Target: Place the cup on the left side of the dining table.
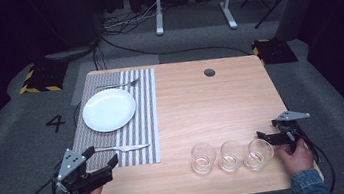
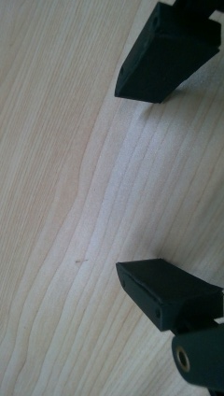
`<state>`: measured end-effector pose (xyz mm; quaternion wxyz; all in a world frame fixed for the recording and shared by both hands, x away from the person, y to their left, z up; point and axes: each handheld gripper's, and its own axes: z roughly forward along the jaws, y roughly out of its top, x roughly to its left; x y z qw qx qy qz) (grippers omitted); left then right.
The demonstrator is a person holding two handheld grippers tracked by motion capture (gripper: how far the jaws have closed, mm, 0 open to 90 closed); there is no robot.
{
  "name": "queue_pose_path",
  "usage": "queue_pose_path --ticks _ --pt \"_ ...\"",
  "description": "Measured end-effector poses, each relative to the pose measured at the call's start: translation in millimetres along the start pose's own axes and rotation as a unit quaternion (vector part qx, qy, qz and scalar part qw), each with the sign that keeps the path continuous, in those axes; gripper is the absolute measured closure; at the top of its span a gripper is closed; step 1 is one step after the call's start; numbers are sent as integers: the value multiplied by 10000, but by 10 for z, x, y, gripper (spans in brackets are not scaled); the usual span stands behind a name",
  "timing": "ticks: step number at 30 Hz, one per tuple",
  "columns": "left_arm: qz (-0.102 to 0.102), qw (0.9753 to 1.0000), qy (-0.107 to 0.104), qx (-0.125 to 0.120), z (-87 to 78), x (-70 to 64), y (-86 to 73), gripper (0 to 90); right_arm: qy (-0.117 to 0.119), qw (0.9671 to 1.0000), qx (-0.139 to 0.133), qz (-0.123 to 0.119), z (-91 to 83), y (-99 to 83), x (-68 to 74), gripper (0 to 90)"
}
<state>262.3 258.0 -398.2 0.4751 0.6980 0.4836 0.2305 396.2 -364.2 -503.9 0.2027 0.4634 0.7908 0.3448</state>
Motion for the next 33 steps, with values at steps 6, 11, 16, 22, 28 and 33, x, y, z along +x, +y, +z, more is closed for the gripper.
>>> queue_pose_path --ticks 6,11,16,22,28,33 --pt "57 9999 -27 -82 -57 -11 61 169 0 10000 1 0 0 0 0 137" --pt "-2 9986 -523 -102 72 -117 137 171 11 10000 1 -5 1 1 -3 137" --pt "188 9981 -588 10 167 -227 215 173 11 10000 -1 -13 2 2 -7 137" --pt "517 9965 -623 231 326 -365 277 172 11 10000 -1 -11 2 2 -6 137" --pt "834 9909 -993 348 540 -596 373 172 10 10000 -3 -9 1 1 -6 137" --pt "1069 9835 -1419 350 732 -832 520 172 6 10000 -2 -10 -1 -1 -5 137"
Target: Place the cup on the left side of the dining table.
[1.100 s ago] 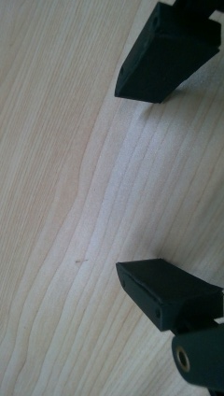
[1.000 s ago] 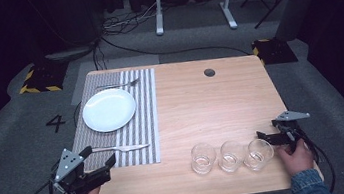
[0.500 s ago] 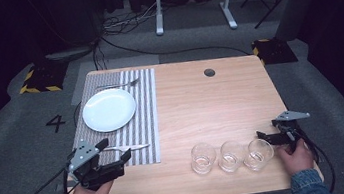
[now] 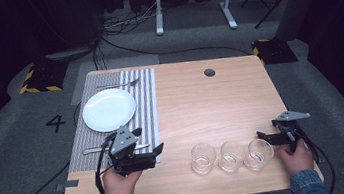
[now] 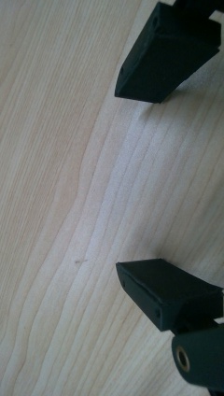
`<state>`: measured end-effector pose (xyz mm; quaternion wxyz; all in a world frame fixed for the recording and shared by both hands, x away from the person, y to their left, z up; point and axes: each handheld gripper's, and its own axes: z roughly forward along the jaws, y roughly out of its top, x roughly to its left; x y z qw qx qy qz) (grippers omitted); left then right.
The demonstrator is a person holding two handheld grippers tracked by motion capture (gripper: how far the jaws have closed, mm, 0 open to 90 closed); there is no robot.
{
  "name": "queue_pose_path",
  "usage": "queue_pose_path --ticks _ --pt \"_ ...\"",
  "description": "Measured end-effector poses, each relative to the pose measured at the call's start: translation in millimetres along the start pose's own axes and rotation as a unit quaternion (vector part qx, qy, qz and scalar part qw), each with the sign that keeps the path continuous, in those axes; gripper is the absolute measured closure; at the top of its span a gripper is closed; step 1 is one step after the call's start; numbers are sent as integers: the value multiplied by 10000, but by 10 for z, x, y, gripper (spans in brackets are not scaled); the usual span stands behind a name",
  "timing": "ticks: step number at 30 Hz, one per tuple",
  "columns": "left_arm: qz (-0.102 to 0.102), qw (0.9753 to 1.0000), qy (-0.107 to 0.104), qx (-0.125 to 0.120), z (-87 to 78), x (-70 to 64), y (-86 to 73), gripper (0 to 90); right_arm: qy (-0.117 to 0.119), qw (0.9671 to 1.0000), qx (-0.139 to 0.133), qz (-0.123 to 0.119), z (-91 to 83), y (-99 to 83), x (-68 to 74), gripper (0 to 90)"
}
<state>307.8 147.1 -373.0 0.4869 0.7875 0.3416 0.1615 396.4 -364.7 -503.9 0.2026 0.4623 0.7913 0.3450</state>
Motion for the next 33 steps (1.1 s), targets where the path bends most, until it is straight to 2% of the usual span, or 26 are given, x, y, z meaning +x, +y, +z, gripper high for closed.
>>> queue_pose_path --ticks 2,3,4,6,7,10,11,12,14,15,16,17,20,24,26,27,28,30,33 --pt "123 9998 -131 60 86 -53 46 172 0 10000 -1 -1 0 0 0 137" --pt "123 9998 -131 60 86 -53 46 173 0 10000 0 0 0 0 0 137" --pt "255 9993 -201 164 163 -95 86 172 0 10000 0 0 0 0 0 137" --pt "282 9991 -244 195 201 -117 100 173 0 10000 0 1 0 0 0 137" --pt "381 9983 -354 256 275 -150 127 173 0 10000 0 0 0 0 0 137" --pt "413 9977 -464 288 361 -192 153 172 0 10000 0 0 0 0 0 137" --pt "426 9970 -596 245 423 -222 177 171 0 10000 0 0 0 0 0 137" --pt "426 9970 -596 245 423 -222 177 169 0 10000 0 0 0 0 0 137" --pt "450 9955 -825 83 524 -297 213 164 -1 10000 -1 -1 0 0 0 137" --pt "450 9955 -825 83 524 -297 213 160 -1 10000 -1 -1 0 0 0 137" --pt "499 9945 -925 37 593 -345 233 158 0 10000 0 -1 0 0 0 137" --pt "499 9945 -925 37 593 -345 233 158 0 10000 0 -1 0 0 0 137" --pt "556 9929 -1043 125 726 -422 262 157 0 10000 -1 0 0 0 0 137" --pt "561 9924 -1073 205 821 -469 270 156 0 10000 0 1 0 0 0 137" --pt "560 9919 -1106 292 893 -504 258 156 -1 10000 -1 -1 0 0 0 137" --pt "575 9903 -1206 392 947 -514 237 156 -1 10000 0 -1 0 0 0 137" --pt "575 9903 -1206 392 947 -514 237 156 -1 10000 0 -1 0 -1 0 137" --pt "479 9890 -1268 588 1030 -505 196 156 -1 10000 0 1 0 0 0 137" --pt "478 9881 -1300 665 1082 -515 162 152 -1 10000 0 -1 0 0 0 137"
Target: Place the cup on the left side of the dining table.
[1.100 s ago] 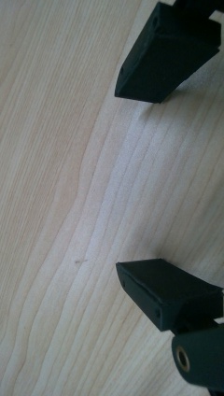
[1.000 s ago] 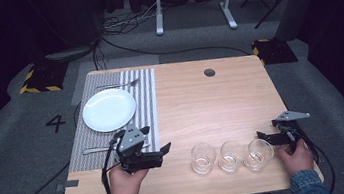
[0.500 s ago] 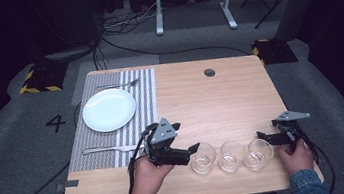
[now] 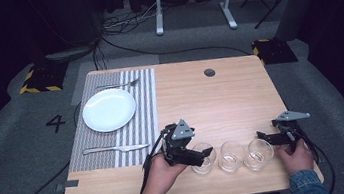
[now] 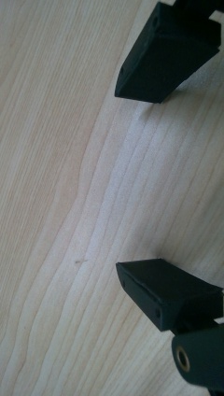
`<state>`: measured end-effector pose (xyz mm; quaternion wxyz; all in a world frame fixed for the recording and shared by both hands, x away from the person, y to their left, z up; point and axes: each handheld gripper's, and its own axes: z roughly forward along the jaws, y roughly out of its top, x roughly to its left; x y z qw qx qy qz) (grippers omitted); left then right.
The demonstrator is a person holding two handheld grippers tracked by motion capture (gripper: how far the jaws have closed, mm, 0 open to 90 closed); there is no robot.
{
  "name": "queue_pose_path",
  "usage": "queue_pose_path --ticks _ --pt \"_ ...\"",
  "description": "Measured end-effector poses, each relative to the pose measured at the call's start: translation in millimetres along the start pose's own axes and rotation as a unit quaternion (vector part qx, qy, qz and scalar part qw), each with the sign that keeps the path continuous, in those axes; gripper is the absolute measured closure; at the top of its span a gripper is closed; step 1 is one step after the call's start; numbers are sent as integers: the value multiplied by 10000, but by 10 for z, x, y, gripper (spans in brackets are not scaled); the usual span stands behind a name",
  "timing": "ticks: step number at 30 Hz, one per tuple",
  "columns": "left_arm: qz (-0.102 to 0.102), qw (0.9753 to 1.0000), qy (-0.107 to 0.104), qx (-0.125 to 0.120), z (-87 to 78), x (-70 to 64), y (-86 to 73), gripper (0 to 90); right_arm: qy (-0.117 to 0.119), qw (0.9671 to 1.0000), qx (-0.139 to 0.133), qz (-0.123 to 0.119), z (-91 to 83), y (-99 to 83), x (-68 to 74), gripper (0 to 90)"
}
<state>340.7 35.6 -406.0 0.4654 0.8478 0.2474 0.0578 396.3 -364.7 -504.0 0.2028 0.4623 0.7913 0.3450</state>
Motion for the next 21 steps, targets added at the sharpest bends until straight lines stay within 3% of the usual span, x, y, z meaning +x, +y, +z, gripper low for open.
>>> queue_pose_path --ticks 4,5,7,12,16,21 --pt "-1 9999 95 81 111 14 -59 128 0 10000 0 1 0 0 0 137" --pt "10 9998 126 152 166 18 -99 52 1 10000 0 1 0 0 0 137" --pt "-16 9997 114 229 213 24 -140 19 1 10000 0 0 0 0 0 137" --pt "-45 9998 78 203 247 30 -216 0 0 10000 0 0 0 0 0 137" --pt "-154 9994 -299 64 269 28 -296 0 0 10000 0 -1 0 0 0 137" --pt "14 9988 -420 241 362 -23 -343 0 0 10000 0 0 0 0 0 137"
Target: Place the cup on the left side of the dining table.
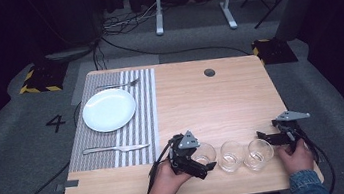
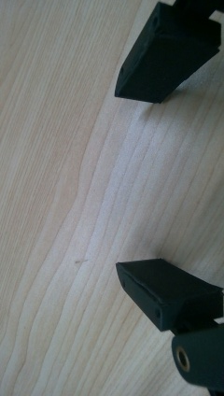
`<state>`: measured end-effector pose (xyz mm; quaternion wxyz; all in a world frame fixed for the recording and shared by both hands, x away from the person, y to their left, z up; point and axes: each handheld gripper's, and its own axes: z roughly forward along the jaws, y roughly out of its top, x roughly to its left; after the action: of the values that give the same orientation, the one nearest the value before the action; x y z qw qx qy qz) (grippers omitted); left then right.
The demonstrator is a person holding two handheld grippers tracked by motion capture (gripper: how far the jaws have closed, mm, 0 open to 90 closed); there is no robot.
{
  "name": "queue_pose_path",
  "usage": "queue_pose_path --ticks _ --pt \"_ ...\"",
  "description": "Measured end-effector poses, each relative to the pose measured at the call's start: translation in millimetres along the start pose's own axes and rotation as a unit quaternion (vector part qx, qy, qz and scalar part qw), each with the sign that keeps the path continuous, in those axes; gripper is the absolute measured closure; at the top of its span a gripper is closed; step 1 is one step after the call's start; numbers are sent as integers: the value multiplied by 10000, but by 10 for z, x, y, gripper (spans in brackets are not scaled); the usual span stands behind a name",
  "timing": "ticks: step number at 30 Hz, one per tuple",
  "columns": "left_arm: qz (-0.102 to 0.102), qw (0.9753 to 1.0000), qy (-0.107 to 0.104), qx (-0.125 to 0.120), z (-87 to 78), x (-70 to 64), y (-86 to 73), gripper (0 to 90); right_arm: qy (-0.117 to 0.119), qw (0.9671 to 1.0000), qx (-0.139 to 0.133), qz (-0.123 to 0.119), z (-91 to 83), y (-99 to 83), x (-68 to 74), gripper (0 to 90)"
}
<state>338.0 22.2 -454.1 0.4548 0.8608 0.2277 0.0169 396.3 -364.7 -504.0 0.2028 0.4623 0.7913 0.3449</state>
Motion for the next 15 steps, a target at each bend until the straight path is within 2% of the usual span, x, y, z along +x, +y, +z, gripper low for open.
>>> queue_pose_path --ticks 3,4,7,10,11,15 --pt "4 10000 -36 57 46 -4 -20 0 0 10000 0 0 0 0 0 137" --pt "-13 9999 -108 37 85 2 -43 0 1 10000 0 1 0 0 0 137" --pt "-30 9999 -64 72 127 15 -81 3 0 10000 0 0 0 0 0 137" --pt "-19 9999 -56 116 155 29 -116 47 -2 10000 0 3 0 0 1 137" --pt "-21 9999 -23 140 168 32 -131 139 -9 10000 1 2 0 -1 0 137" --pt "49 9999 2 158 176 39 -161 155 -10 10000 1 3 0 -1 0 137"
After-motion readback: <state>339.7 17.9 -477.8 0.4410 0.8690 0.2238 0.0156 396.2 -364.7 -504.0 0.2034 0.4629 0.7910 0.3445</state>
